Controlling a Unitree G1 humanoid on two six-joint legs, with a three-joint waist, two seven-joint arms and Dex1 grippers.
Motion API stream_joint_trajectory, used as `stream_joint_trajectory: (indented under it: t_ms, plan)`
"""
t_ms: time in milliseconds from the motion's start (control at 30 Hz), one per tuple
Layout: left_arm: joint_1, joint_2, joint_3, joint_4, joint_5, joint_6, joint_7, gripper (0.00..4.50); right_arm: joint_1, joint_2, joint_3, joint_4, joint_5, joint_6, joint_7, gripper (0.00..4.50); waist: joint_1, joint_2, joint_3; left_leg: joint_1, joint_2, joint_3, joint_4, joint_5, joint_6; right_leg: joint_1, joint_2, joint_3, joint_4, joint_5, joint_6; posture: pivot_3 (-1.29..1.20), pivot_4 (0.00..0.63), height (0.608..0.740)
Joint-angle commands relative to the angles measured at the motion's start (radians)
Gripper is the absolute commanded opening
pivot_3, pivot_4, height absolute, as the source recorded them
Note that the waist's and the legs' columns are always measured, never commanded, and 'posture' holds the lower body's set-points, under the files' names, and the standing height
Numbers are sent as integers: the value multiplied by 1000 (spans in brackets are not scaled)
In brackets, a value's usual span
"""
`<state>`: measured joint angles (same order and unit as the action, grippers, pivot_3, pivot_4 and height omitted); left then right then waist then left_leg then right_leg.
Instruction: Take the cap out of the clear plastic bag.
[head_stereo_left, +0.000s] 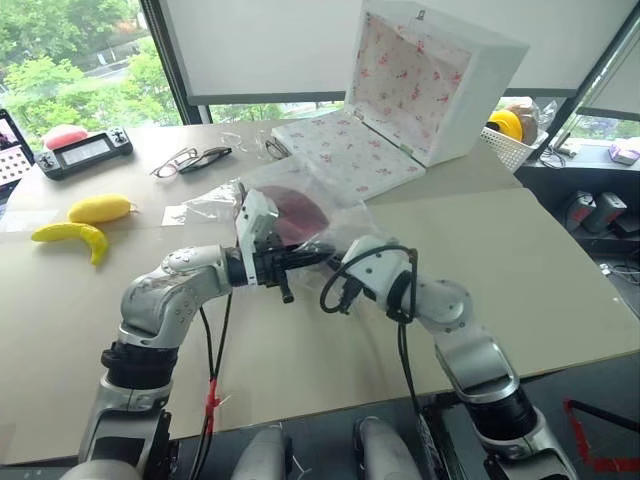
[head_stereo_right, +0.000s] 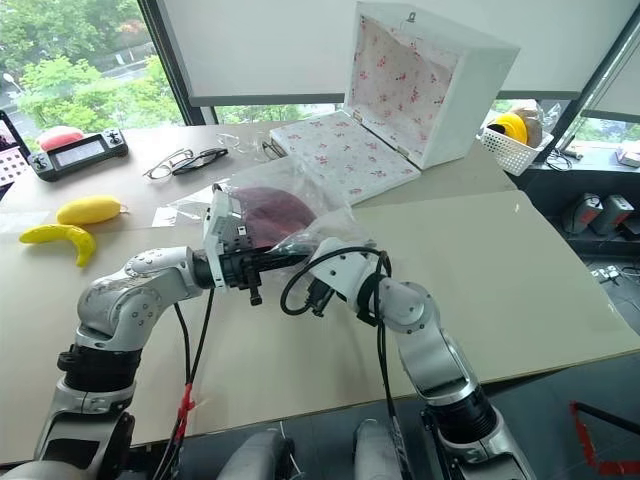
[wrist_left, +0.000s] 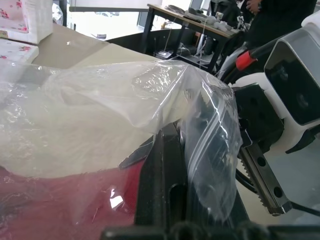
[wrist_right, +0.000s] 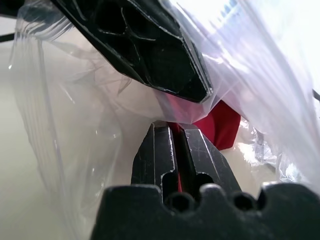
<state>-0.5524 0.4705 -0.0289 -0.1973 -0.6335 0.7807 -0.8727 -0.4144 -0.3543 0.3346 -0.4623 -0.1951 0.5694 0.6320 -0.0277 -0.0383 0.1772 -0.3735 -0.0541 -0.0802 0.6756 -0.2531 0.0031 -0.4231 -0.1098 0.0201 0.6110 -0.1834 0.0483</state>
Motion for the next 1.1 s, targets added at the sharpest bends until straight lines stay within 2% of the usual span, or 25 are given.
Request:
stream_joint_trajectory:
  t_ms: [33, 133, 300, 400, 667, 800, 900, 1000, 1100]
  plan:
    - [-17, 11, 17, 25, 17, -9, 25, 0, 28, -102, 116, 56, -136, -26, 2, 18, 4, 0, 0, 0, 0, 0, 0, 0, 0, 0, 0, 0, 0, 0, 0, 0, 150, 740]
    - [-19, 14, 13, 28, 17, -10, 25, 0, 38, -161, 245, 136, -273, -88, -14, 18, 10, 0, -1, 1, -1, 1, 0, 0, 0, 1, 0, 0, 0, -4, 6, 0, 150, 740]
    - [-8, 21, 9, 17, 15, -7, 17, 0, 57, -137, 326, 201, -405, -135, -64, 18, 12, 0, -1, 1, 0, 1, 0, 0, 0, 1, 0, 0, 0, -4, 6, 0, 150, 740]
    - [-6, 21, 10, 14, 14, -5, 20, 0, 87, -129, 298, 188, -431, -157, -96, 18, 12, 0, -1, 1, 0, 1, 0, 0, 0, 1, 0, 0, 0, -4, 6, 0, 150, 740]
    - [1, 25, 12, 10, 10, 1, 19, 0, 201, -179, 82, -59, -388, -212, -111, 18, 19, 0, -1, 0, -1, 0, 0, 0, 0, 1, -1, -1, -1, -4, 6, 0, 150, 740]
    - [2, 28, 11, 12, 9, 1, 16, 0, 277, -165, -27, -235, -256, -209, -56, 18, 16, 0, -1, -1, -1, 0, 0, 0, 0, 1, -1, -1, -1, -4, 7, 0, 150, 740]
    - [1, 29, 10, 16, 9, 0, 14, 0, 281, -94, -150, -372, -89, -75, 9, 18, 9, 0, -1, -1, 0, 0, 0, 0, 0, 1, -1, -1, -1, -5, 7, 0, 150, 740]
    - [-1, 32, 6, 20, 11, -3, 6, 0, 240, -42, -304, -512, 138, 147, 115, 18, 11, 0, 0, -1, 1, 0, 0, 0, 0, 1, -1, 0, -1, -5, 7, 0, 150, 740]
    - [25, 67, -6, 21, 25, -27, -37, 0, 174, -35, -525, -574, 369, 344, 208, 18, 13, 0, 0, -1, 1, 0, 0, 0, 0, 0, -1, 0, -1, -4, 7, 0, 150, 740]
